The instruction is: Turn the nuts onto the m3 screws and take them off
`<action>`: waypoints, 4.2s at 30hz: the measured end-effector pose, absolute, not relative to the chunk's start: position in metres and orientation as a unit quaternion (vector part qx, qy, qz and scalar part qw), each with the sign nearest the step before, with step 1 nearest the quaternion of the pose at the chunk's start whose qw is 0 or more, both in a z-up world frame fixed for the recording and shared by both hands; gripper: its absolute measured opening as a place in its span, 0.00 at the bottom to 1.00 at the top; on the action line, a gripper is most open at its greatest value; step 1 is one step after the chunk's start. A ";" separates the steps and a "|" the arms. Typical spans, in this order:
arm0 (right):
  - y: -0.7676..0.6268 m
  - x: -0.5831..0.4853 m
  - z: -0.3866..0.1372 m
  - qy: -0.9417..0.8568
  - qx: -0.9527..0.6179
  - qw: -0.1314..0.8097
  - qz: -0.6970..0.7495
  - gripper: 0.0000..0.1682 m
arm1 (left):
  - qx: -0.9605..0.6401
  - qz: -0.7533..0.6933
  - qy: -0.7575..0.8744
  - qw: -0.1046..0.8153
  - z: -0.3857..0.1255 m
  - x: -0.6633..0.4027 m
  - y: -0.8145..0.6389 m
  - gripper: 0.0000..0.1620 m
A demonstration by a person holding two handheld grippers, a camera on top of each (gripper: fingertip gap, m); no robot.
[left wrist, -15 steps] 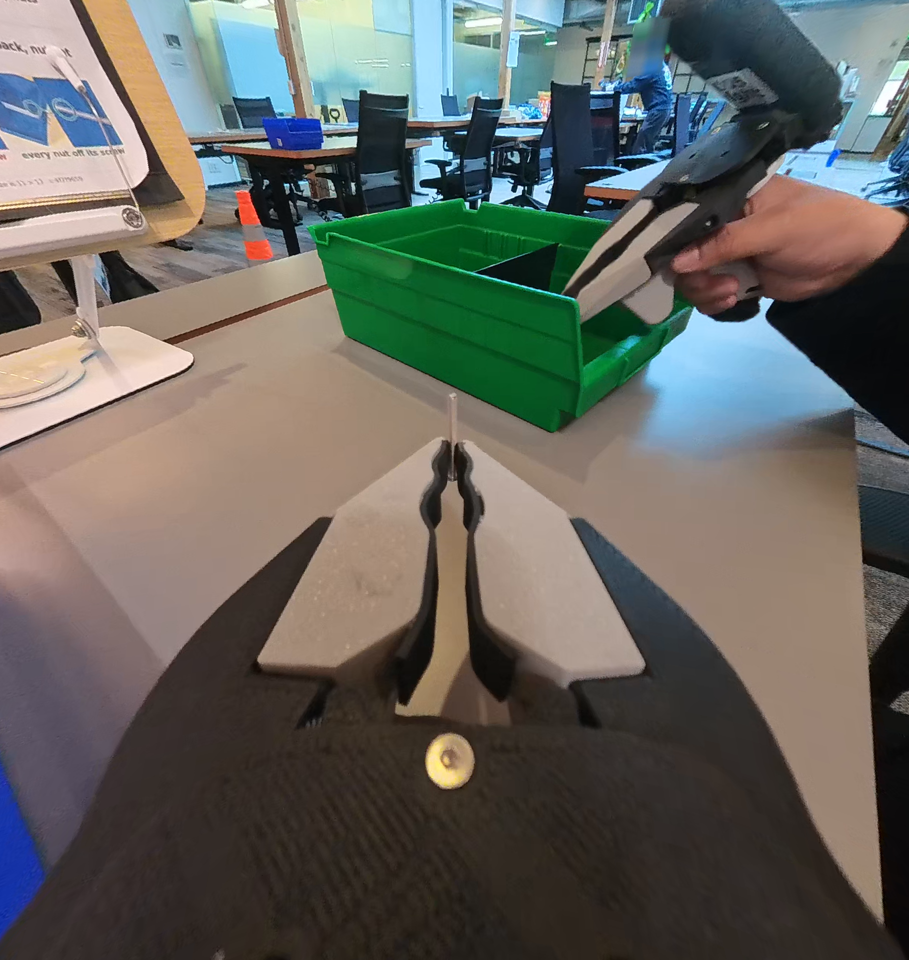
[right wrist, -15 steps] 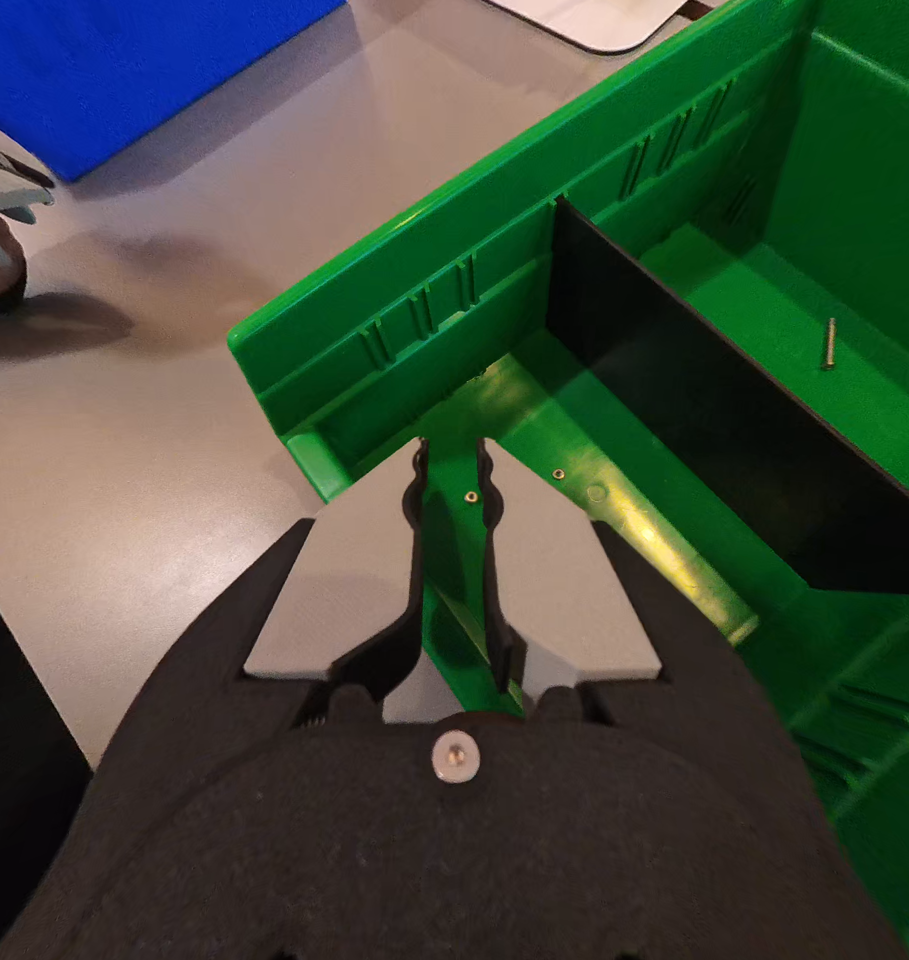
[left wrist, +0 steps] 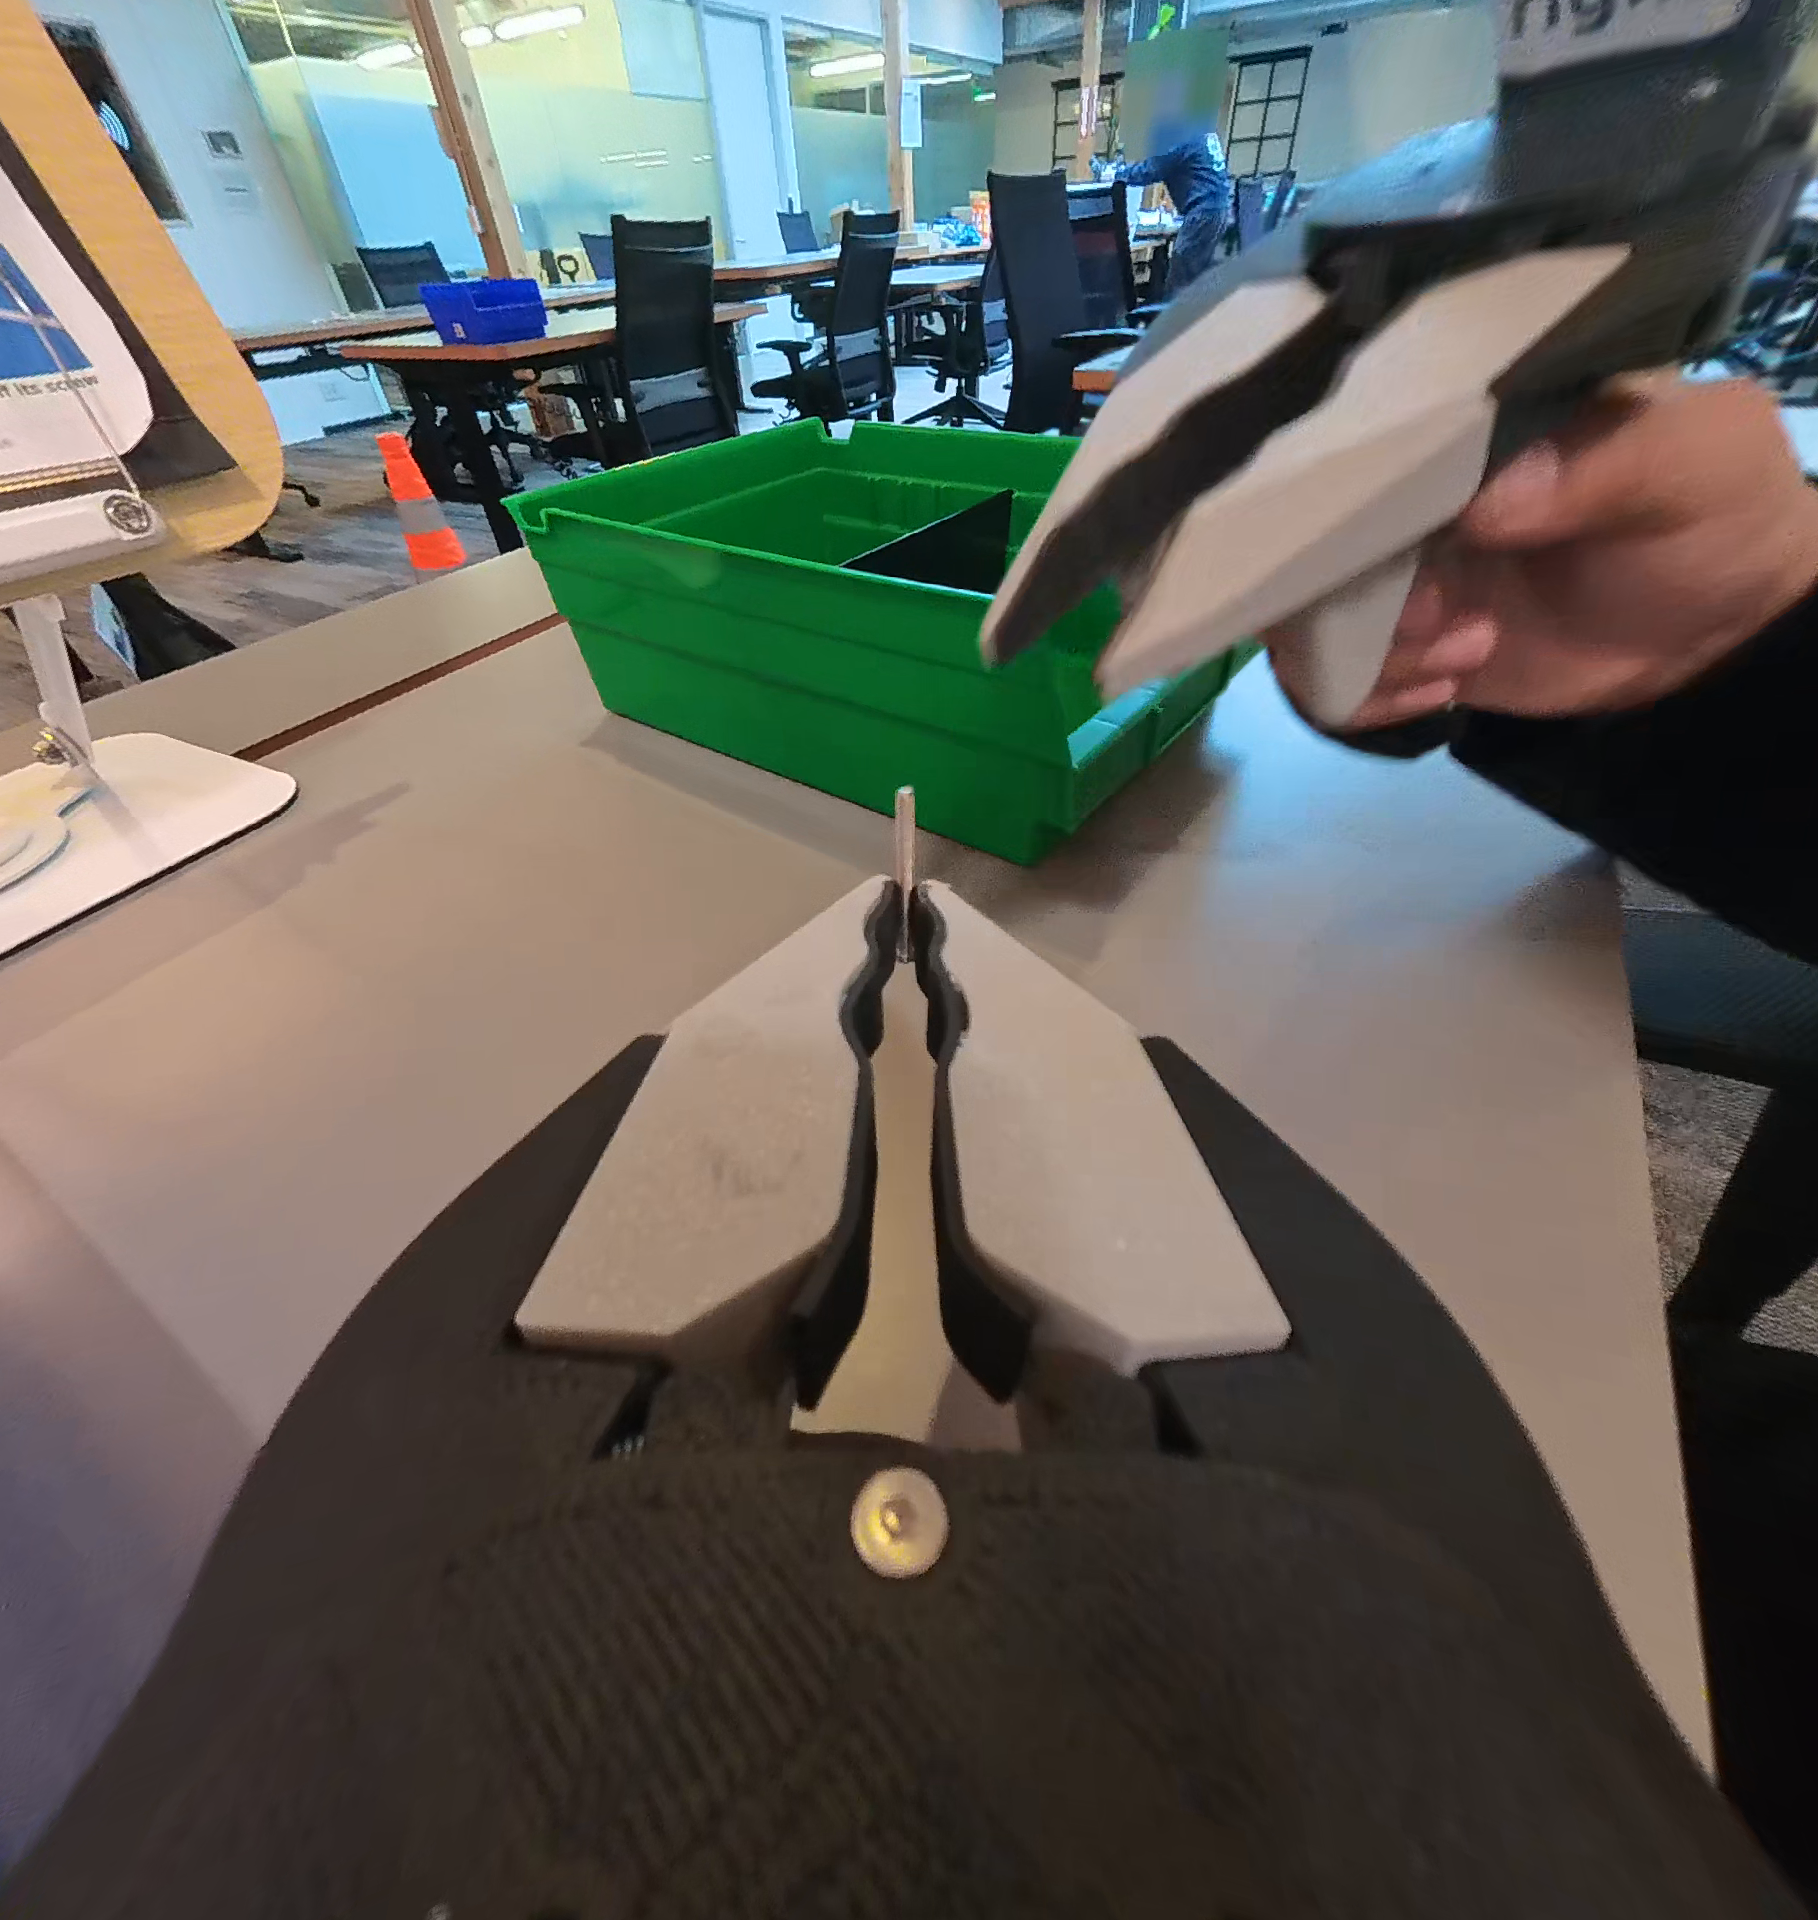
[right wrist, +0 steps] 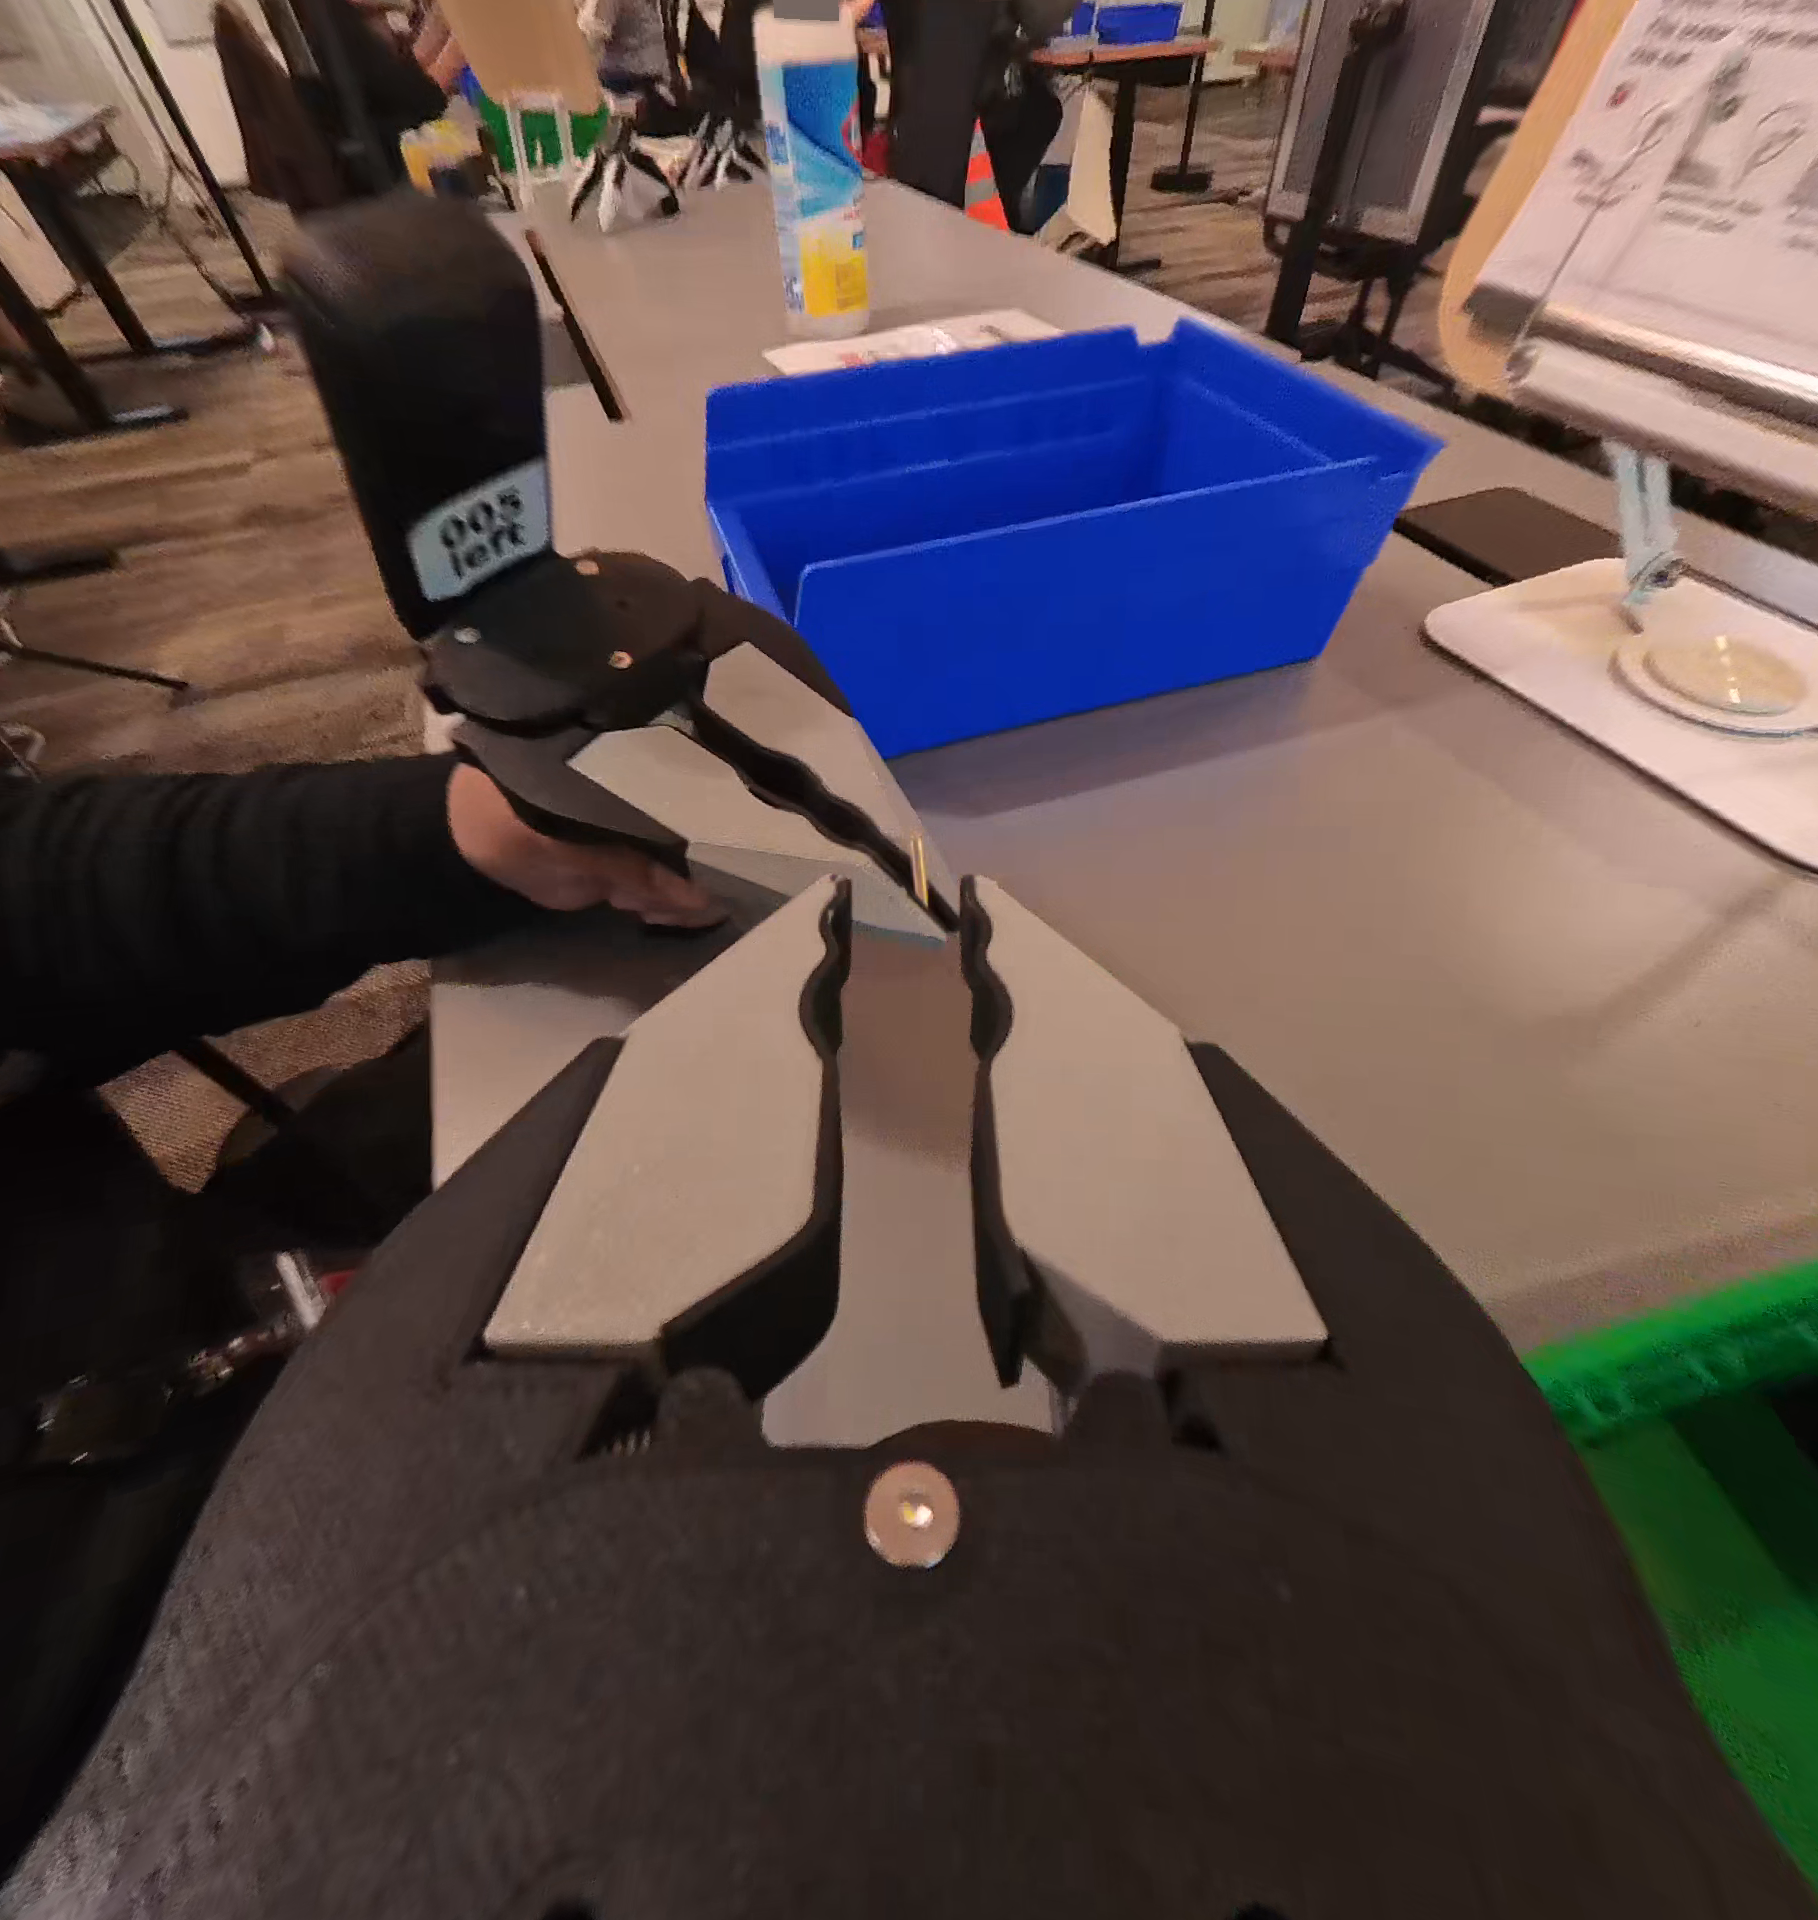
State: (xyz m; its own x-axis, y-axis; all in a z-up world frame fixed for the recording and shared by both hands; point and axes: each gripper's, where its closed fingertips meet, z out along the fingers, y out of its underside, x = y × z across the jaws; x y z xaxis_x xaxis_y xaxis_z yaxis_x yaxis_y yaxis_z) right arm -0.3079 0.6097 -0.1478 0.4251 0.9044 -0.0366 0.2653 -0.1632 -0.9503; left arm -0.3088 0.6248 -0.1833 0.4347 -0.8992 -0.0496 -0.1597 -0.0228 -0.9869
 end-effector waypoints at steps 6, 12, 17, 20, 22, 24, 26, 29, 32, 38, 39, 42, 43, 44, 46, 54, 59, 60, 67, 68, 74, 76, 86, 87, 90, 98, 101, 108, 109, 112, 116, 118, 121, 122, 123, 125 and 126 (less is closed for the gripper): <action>0.622 -0.342 -0.163 -0.406 -0.684 0.484 0.365 0.02 | -0.631 -0.337 0.414 0.563 -0.181 -0.310 0.624 0.00; 0.638 -0.330 -0.158 -0.377 -0.692 0.506 0.351 0.00 | -0.638 -0.334 0.389 0.575 -0.178 -0.316 0.632 0.01; 0.663 -0.295 -0.133 -0.367 -0.708 0.543 0.265 0.00 | -0.652 -0.309 0.346 0.599 -0.175 -0.329 0.647 0.07; 0.702 -0.244 -0.105 -0.356 -0.731 0.564 0.143 0.00 | -0.658 -0.311 0.334 0.599 -0.175 -0.332 0.651 0.07; 0.740 -0.195 -0.090 -0.327 -0.751 0.571 0.051 0.00 | -0.661 -0.308 0.334 0.597 -0.176 -0.332 0.651 0.06; 0.770 -0.154 -0.096 -0.302 -0.786 0.539 0.017 0.00 | -0.663 -0.301 0.338 0.596 -0.178 -0.332 0.652 0.06; 0.793 -0.123 -0.111 -0.269 -0.821 0.504 0.020 0.00 | -0.665 -0.298 0.342 0.593 -0.180 -0.331 0.652 0.06; 0.813 -0.091 -0.127 -0.232 -0.846 0.479 0.006 0.09 | -0.668 -0.294 0.344 0.591 -0.182 -0.331 0.652 0.06; 0.816 -0.083 -0.131 -0.219 -0.852 0.476 0.007 0.12 | -0.670 -0.296 0.344 0.588 -0.183 -0.331 0.652 0.06; 0.770 -0.168 -0.093 -0.268 -0.791 0.533 0.136 0.13 | -0.676 -0.296 0.353 0.575 -0.188 -0.327 0.651 0.06; 0.757 -0.191 -0.089 -0.285 -0.778 0.535 0.165 0.13 | -0.675 -0.294 0.355 0.575 -0.188 -0.326 0.650 0.06; 0.714 -0.263 -0.090 -0.336 -0.734 0.536 0.248 0.13 | -0.678 -0.298 0.352 0.572 -0.189 -0.326 0.651 0.06; 0.704 -0.284 -0.098 -0.351 -0.727 0.531 0.259 0.13 | -0.680 -0.301 0.350 0.569 -0.189 -0.326 0.651 0.07; 0.697 -0.303 -0.107 -0.364 -0.722 0.527 0.262 0.13 | -0.682 -0.303 0.346 0.568 -0.189 -0.327 0.652 0.07; 0.692 -0.330 -0.128 -0.384 -0.718 0.527 0.244 0.13 | -0.682 -0.304 0.334 0.575 -0.187 -0.331 0.654 0.07; 0.706 -0.349 -0.186 -0.399 -0.715 0.546 0.178 0.13 | -0.707 -0.310 0.339 0.538 -0.145 -0.387 0.647 0.13; 0.698 -0.358 -0.187 -0.410 -0.707 0.542 0.195 0.13 | -0.737 -0.212 0.299 0.568 -0.114 -0.483 0.667 0.10; 0.695 -0.361 -0.188 -0.415 -0.705 0.541 0.196 0.13 | -0.759 -0.194 0.297 0.546 -0.123 -0.497 0.675 0.10; 0.686 -0.369 -0.188 -0.439 -0.690 0.544 0.187 0.14 | -0.883 -0.096 0.310 0.340 -0.198 -0.552 0.728 0.15; 0.686 -0.370 -0.188 -0.438 -0.690 0.545 0.189 0.14 | -0.895 -0.076 0.317 0.304 -0.210 -0.559 0.731 0.15; 0.686 -0.367 -0.186 -0.435 -0.688 0.548 0.196 0.14 | -0.932 -0.025 0.326 0.158 -0.261 -0.586 0.740 0.11; 0.686 -0.366 -0.185 -0.433 -0.688 0.547 0.201 0.14 | -0.938 -0.026 0.324 0.124 -0.275 -0.591 0.739 0.11; 0.685 -0.364 -0.180 -0.434 -0.684 0.551 0.202 0.13 | -0.929 -0.051 0.327 0.164 -0.266 -0.586 0.751 0.01; 0.686 -0.363 -0.180 -0.432 -0.684 0.551 0.203 0.13 | -0.924 -0.063 0.323 0.193 -0.256 -0.581 0.753 0.01; 0.686 -0.363 -0.180 -0.426 -0.688 0.544 0.221 0.13 | -0.880 -0.125 0.311 0.336 -0.202 -0.556 0.758 0.01; 0.656 -0.371 -0.135 -0.402 -0.620 0.543 0.399 0.13 | -0.568 -0.519 0.272 0.578 -0.054 -0.447 0.660 0.00; 0.645 -0.362 -0.107 -0.385 -0.579 0.551 0.461 0.12 | -0.515 -0.596 0.262 0.557 -0.064 -0.415 0.639 0.00; 0.641 -0.358 -0.108 -0.394 -0.578 0.521 0.489 0.11 | -0.546 -0.576 0.314 0.522 -0.119 -0.355 0.629 0.00; 0.639 -0.360 -0.108 -0.396 -0.576 0.514 0.498 0.11 | -0.553 -0.565 0.320 0.522 -0.122 -0.353 0.630 0.00; 0.635 -0.364 -0.110 -0.399 -0.577 0.499 0.508 0.11 | -0.561 -0.563 0.322 0.514 -0.128 -0.352 0.629 0.00; 0.635 -0.369 -0.117 -0.409 -0.585 0.495 0.496 0.11 | -0.558 -0.573 0.315 0.511 -0.126 -0.355 0.628 0.00; 0.635 -0.371 -0.118 -0.405 -0.585 0.493 0.501 0.09 | -0.560 -0.572 0.318 0.508 -0.128 -0.353 0.627 0.00; 0.633 -0.372 -0.121 -0.410 -0.588 0.482 0.504 0.01 | -0.566 -0.558 0.326 0.512 -0.131 -0.350 0.627 0.00; 0.633 -0.372 -0.122 -0.412 -0.590 0.482 0.501 0.01 | -0.569 -0.557 0.326 0.509 -0.132 -0.350 0.627 0.00; 0.634 -0.371 -0.123 -0.412 -0.591 0.484 0.496 0.01 | -0.571 -0.560 0.324 0.506 -0.133 -0.350 0.627 0.00; 0.635 -0.371 -0.123 -0.412 -0.593 0.486 0.492 0.01 | -0.572 -0.564 0.318 0.504 -0.133 -0.350 0.628 0.00; 0.635 -0.371 -0.124 -0.411 -0.594 0.485 0.493 0.01 | -0.572 -0.563 0.317 0.505 -0.133 -0.350 0.629 0.00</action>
State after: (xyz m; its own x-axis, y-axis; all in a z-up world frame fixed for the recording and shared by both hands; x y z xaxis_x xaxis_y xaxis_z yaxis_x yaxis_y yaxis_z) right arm -0.3710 0.6352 -0.1238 0.1764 0.9664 -0.1868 0.0092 -0.1914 -0.9815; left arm -0.3503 0.6286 -0.1330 0.1650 -0.9312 0.3249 0.2066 -0.2895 -0.9346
